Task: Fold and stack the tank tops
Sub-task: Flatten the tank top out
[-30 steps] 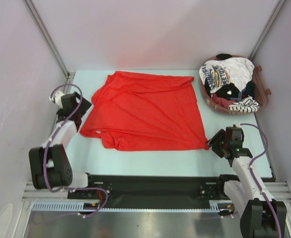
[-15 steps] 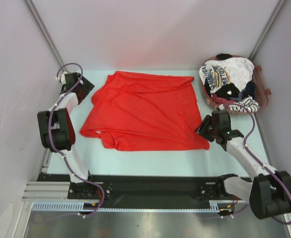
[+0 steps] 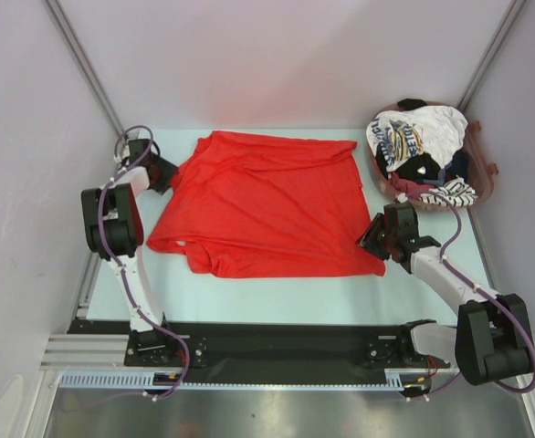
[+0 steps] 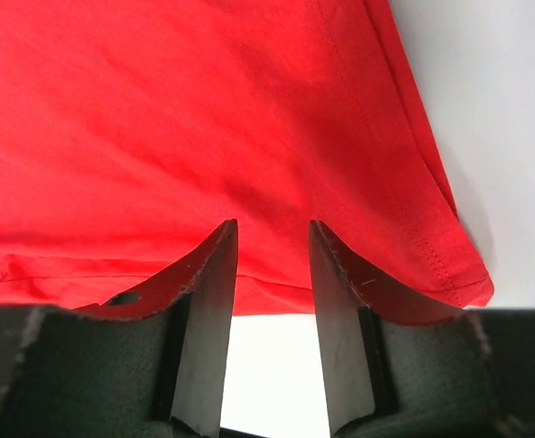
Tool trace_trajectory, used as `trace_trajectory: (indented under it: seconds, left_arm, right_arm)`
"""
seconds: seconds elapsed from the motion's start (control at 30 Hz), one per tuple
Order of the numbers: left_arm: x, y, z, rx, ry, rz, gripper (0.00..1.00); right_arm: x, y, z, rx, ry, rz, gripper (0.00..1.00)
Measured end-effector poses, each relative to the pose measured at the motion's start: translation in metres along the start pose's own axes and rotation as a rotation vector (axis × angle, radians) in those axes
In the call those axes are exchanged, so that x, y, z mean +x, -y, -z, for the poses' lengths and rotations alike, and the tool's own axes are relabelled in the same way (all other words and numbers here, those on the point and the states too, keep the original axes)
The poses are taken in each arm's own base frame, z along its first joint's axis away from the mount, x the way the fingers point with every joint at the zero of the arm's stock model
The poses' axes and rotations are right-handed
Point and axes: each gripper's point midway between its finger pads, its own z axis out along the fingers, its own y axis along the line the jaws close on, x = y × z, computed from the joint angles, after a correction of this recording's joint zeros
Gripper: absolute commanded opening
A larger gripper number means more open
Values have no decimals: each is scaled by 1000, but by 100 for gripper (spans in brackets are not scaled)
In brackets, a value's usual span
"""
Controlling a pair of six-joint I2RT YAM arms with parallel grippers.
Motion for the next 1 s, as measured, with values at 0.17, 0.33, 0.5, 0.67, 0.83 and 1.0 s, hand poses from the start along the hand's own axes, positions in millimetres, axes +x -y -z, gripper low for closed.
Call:
trace_trajectory:
  seconds: [0.17,0.33,0.5,0.67,0.83,1.0]
  left_arm:
    - [2,3,-13,24,-15,56,16]
    - [5,7,-20,55,-34,79,0]
    - [-13,7,-19,52,0,84,0]
    - [-57,7,-10,21,104,75,0]
    - [-102,31,9,-12,255,24,0]
    - [-122,60,26,-9,372,-20,0]
  right_arm:
    - [17,23,-14,57,-46,-57,23]
    - [18,48,-24,120,-63,-158,19]
    - [16,52,-24,136,-55,-175,12]
    - [15,56,-25,143,-52,-192,8]
    - [15,56,-25,140,-51,-195,7]
    - [15,56,-25,136,-50,-196,7]
